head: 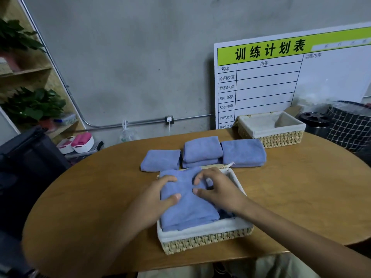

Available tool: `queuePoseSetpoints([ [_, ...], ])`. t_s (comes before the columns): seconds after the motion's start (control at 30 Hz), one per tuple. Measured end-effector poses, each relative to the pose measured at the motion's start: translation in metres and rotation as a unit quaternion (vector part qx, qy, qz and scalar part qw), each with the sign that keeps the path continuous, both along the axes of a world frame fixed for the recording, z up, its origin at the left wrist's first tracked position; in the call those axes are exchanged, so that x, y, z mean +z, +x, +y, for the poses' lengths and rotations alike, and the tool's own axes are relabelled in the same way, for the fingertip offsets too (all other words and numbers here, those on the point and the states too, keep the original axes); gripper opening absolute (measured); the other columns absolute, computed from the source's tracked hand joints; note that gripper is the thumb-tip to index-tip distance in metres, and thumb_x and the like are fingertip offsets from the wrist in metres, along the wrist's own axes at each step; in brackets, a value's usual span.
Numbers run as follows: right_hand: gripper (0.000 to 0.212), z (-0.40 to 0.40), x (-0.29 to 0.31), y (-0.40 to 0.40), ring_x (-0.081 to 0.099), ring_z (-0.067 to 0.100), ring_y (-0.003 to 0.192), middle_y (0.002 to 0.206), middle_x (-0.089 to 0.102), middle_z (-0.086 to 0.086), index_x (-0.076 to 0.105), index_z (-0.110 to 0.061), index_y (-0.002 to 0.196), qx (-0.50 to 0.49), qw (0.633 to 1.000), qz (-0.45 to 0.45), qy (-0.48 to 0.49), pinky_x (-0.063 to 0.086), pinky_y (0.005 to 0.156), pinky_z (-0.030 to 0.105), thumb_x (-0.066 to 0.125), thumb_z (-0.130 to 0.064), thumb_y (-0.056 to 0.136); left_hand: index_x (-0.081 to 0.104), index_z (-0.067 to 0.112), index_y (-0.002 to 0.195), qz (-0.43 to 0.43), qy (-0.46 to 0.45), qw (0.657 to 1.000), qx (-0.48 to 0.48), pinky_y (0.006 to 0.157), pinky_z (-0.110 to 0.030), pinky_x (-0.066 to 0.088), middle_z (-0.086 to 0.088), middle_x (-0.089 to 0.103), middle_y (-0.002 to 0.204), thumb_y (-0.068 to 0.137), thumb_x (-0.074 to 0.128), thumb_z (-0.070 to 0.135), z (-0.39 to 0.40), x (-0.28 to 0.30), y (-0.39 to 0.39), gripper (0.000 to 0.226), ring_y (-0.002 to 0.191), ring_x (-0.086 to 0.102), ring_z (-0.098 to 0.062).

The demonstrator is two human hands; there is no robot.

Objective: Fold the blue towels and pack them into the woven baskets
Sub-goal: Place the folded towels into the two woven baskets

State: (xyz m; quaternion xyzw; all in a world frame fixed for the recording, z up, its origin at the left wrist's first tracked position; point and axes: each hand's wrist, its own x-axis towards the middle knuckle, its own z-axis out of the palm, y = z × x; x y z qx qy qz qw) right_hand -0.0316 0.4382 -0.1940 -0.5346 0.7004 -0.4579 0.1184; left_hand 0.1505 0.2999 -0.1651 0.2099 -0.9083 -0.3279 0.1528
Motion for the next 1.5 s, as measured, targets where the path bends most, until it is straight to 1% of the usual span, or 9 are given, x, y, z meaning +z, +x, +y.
queuePoseSetpoints([
  [0.2, 0.018, 0.001, -0.005, 0.002, 0.048, 0.009, 0.096, 0.097, 0.059, 0.006, 0.061, -0.026, 0.092, -0.005, 0.999, 0.014, 0.05, 0.042, 0.081, 0.026, 0.077, -0.028, 0.085, 0.039, 0.047, 0.146, -0.111, -0.23, 0.967, -0.004, 0.078, -0.022, 0.029, 0.023, 0.032, 0.096, 0.076, 0.015, 0.093, -0.009, -0.012, 0.004, 0.088, 0.092, 0.034, -0.006],
  [0.33, 0.024, -0.002, -0.008, 0.005, 0.042, -0.001, 0.082, 0.094, 0.042, -0.009, 0.056, -0.027, 0.095, -0.01, 0.996, 0.046, 0.082, 0.034, 0.072, 0.009, 0.078, -0.03, 0.084, 0.035, 0.051, 0.148, -0.147, -0.312, 0.938, 0.003, 0.076, -0.032, 0.035, 0.008, 0.039, 0.108, 0.074, -0.007, 0.092, -0.017, -0.028, 0.004, 0.094, 0.096, 0.044, -0.019],
  [0.47, 0.031, -0.006, -0.008, 0.007, 0.042, 0.008, 0.072, 0.096, 0.034, -0.005, 0.057, -0.02, 0.103, -0.007, 0.986, 0.111, 0.126, 0.034, 0.067, 0.015, 0.075, -0.038, 0.086, 0.023, 0.056, 0.151, -0.205, -0.323, 0.924, -0.024, 0.081, -0.036, 0.035, 0.003, 0.038, 0.12, 0.061, -0.018, 0.095, -0.017, -0.022, 0.004, 0.106, 0.101, 0.036, -0.018],
  [0.63, 0.049, 0.008, 0.01, -0.007, 0.051, 0.007, 0.092, 0.122, 0.035, -0.005, 0.061, -0.03, 0.118, 0.023, 0.97, 0.225, 0.092, 0.045, 0.081, 0.027, 0.06, -0.065, 0.084, 0.049, 0.04, 0.145, -0.124, -0.278, 0.948, -0.087, 0.096, -0.031, 0.034, 0.016, 0.038, 0.123, 0.08, 0.024, 0.089, -0.024, -0.005, 0.008, 0.085, 0.121, 0.037, -0.007],
  [0.8, 0.068, 0.012, 0.007, -0.024, 0.039, 0.009, 0.131, 0.145, 0.039, -0.01, 0.056, -0.03, 0.138, 0.147, 0.931, 0.309, 0.128, 0.033, 0.11, 0.03, 0.047, -0.074, 0.087, 0.038, 0.034, 0.152, -0.161, -0.268, 0.938, -0.148, 0.11, -0.019, 0.014, 0.018, 0.029, 0.156, 0.082, 0.011, 0.089, -0.023, -0.014, 0.007, 0.093, 0.14, 0.022, 0.002],
  [0.97, 0.081, 0.007, -0.002, -0.028, 0.04, 0.015, 0.13, 0.149, 0.035, -0.012, 0.041, -0.028, 0.149, 0.14, 0.905, 0.362, 0.175, 0.037, 0.107, 0.039, 0.042, -0.078, 0.086, 0.023, 0.038, 0.157, -0.211, -0.281, 0.927, -0.134, 0.114, -0.029, 0.019, 0.024, 0.015, 0.16, 0.074, 0.004, 0.092, -0.023, -0.019, 0.005, 0.101, 0.14, 0.028, 0.001],
  [1.17, 0.081, 0.005, 0.005, -0.024, 0.042, 0.015, 0.123, 0.144, 0.043, -0.014, 0.047, -0.032, 0.145, 0.124, 0.89, 0.402, 0.178, 0.029, 0.094, 0.031, 0.045, -0.082, 0.082, 0.035, 0.034, 0.151, -0.235, -0.271, 0.923, -0.136, 0.107, -0.034, 0.029, 0.025, 0.025, 0.149, 0.078, 0.047, 0.081, -0.021, -0.01, -0.01, 0.088, 0.128, 0.042, -0.003],
  [1.4, 0.087, 0.007, 0.007, -0.02, 0.043, 0.025, 0.131, 0.136, 0.055, -0.003, 0.053, -0.019, 0.139, 0.131, 0.842, 0.502, 0.147, 0.039, 0.104, 0.043, 0.032, -0.084, 0.086, 0.038, 0.032, 0.148, -0.227, -0.294, 0.919, -0.135, 0.104, -0.036, 0.032, 0.021, 0.03, 0.145, 0.074, 0.057, 0.08, -0.018, -0.008, -0.017, 0.09, 0.128, 0.043, -0.005],
  [1.5, 0.087, 0.006, 0.013, -0.024, 0.041, 0.018, 0.133, 0.142, 0.049, -0.004, 0.047, -0.02, 0.145, 0.153, 0.865, 0.447, 0.167, 0.031, 0.108, 0.037, 0.04, -0.082, 0.084, 0.036, 0.035, 0.15, -0.221, -0.25, 0.932, -0.141, 0.106, -0.027, 0.025, 0.026, 0.023, 0.15, 0.073, 0.065, 0.077, -0.028, -0.003, -0.011, 0.093, 0.134, 0.035, 0.001],
])
